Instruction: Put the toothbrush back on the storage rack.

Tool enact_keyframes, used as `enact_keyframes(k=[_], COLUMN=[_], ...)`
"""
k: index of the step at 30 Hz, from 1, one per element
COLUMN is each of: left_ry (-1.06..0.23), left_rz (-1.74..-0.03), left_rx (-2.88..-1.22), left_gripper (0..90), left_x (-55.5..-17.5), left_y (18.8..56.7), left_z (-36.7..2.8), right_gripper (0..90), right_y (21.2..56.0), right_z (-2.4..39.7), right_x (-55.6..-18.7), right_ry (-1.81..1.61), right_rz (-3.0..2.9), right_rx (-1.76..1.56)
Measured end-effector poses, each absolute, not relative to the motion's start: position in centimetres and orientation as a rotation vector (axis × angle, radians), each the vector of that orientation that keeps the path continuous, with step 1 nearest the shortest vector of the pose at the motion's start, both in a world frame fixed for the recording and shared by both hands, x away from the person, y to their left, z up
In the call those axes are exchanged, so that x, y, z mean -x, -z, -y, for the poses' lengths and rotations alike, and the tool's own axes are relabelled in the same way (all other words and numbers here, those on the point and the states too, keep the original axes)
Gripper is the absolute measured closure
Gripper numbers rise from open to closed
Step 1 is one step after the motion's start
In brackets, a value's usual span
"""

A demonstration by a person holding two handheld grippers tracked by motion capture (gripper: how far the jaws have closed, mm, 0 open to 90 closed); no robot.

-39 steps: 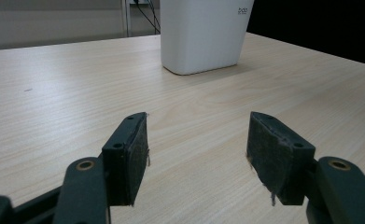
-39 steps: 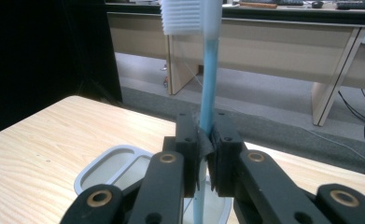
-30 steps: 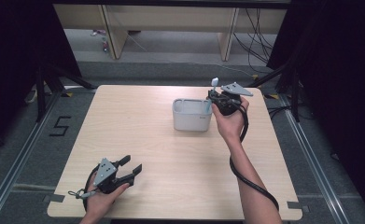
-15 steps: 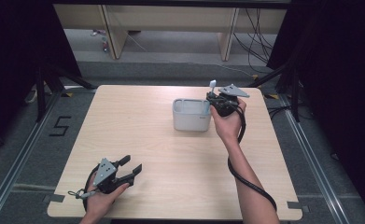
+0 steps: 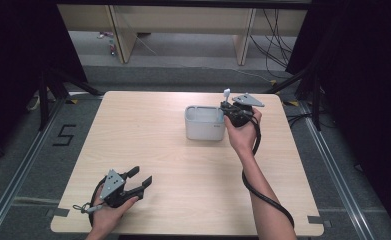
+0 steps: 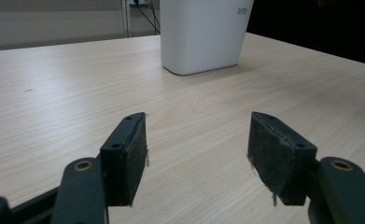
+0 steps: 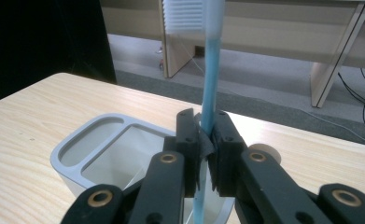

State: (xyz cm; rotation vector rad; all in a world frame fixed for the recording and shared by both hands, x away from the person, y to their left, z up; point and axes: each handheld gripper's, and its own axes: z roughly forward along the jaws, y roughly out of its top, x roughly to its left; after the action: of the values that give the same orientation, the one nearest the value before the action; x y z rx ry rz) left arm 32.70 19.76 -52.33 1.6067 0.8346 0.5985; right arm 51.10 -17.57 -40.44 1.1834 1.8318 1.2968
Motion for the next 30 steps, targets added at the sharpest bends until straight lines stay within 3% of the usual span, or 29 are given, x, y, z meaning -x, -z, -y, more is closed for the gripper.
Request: enact_keyframes(k=[30], left_ry=[-0.601], left_rz=[-0.827], left_rx=[-1.611], left_gripper=[37.0], left_x=[-32.6], left_y=[52.3], left_z=[-19.7], right_gripper=[83.4], right_y=[42.8], right_z=[17.7], right_x=[-51.3], right_ry=[-1.265], right_rz=[-1.84], right_rx=[-1.234])
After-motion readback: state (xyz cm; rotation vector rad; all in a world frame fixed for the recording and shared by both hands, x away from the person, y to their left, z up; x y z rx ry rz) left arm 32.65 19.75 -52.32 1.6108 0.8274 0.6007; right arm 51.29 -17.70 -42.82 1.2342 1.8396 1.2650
